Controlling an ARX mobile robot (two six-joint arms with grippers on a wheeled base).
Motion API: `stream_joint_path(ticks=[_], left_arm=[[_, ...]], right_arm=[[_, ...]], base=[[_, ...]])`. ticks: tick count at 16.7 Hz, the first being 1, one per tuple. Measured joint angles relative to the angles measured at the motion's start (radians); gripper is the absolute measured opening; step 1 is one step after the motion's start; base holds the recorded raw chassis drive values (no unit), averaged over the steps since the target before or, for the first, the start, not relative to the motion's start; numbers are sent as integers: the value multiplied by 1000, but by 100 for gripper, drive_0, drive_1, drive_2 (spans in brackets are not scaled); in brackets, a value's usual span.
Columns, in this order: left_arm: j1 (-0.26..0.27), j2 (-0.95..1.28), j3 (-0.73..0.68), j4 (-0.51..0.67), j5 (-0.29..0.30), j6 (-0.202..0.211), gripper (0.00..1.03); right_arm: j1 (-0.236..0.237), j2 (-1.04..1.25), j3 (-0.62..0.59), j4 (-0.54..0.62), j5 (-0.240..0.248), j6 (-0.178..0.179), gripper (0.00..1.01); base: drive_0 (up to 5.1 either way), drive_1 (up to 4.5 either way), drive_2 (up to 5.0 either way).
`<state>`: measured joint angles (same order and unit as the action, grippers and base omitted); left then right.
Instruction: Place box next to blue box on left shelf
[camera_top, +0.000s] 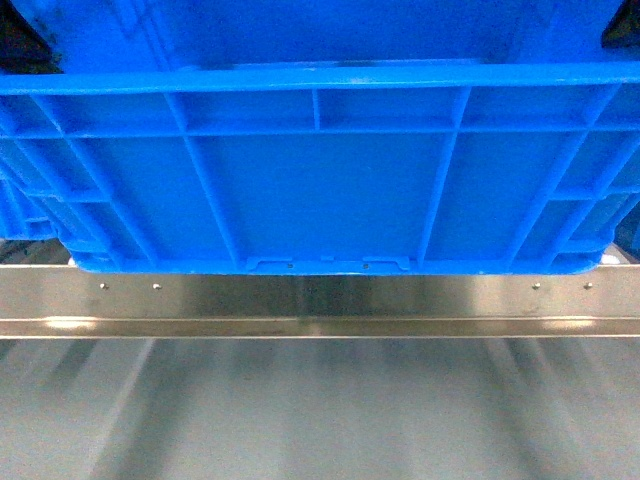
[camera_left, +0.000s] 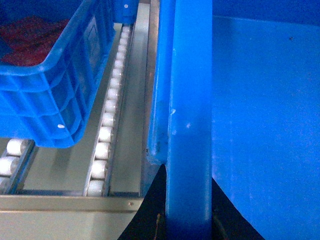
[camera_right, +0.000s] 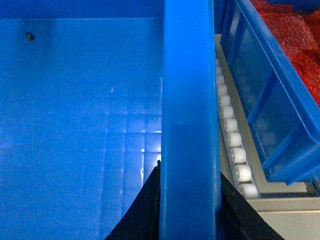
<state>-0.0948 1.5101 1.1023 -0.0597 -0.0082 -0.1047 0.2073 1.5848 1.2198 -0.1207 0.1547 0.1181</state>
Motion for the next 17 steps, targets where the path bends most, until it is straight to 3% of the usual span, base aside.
stream_joint_path(ticks=[13,17], left_arm=[[0,0,0,-1,1,0,7],[0,0,0,0,0,0,7]], right_arm=[[0,0,0,-1,1,0,21],[0,1,0,0,2,0,21]], base=[[4,417,-410],[0,0,0]])
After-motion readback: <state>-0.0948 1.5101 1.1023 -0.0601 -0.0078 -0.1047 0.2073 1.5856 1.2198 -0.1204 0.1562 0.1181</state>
